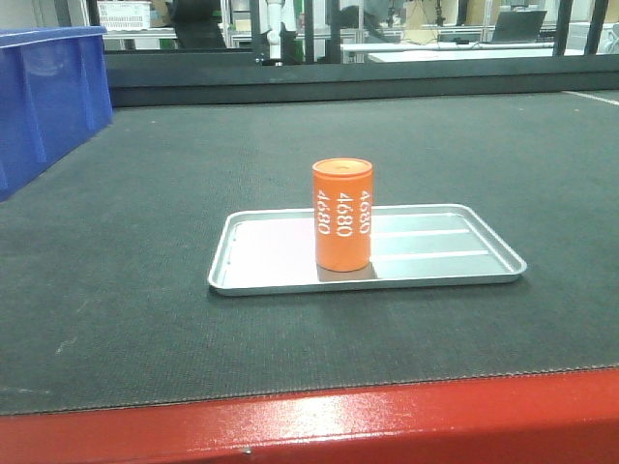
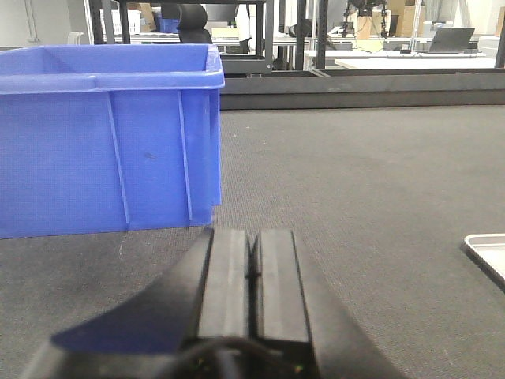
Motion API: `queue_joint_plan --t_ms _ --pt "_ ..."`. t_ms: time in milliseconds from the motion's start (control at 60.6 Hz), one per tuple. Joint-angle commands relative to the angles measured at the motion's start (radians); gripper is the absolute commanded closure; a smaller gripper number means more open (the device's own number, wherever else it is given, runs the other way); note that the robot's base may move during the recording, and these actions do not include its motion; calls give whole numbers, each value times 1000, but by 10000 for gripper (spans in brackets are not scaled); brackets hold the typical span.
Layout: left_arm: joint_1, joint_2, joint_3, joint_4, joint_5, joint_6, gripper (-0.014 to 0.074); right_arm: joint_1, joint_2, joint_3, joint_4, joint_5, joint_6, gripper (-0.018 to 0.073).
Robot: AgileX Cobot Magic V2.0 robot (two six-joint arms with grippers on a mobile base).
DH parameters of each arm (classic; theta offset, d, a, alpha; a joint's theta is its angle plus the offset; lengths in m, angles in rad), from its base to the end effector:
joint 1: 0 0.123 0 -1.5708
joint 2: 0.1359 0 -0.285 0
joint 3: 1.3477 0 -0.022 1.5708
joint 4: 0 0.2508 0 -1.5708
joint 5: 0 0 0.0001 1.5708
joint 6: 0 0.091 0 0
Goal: Grab orange capacitor from left shelf to right conveyor
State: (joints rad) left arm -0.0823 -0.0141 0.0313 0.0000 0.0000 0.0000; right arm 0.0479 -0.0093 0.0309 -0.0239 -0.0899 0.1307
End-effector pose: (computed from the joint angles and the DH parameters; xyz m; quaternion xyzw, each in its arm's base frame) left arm 0.0564 -0.0046 0.2034 0.0281 0.6814 -0.0301 0.7308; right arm 0.0559 0.0029 0.2114 0.0184 0.6498 0.0594 0.7576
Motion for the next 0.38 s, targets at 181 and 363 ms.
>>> queue_joint_plan --t_ms 181,363 --pt "-3 10 -6 -5 -89 0 701 -4 -21 2 -8 -94 -9 503" --pt "-3 10 -6 -5 -89 0 701 -4 -21 2 -8 -94 -9 503"
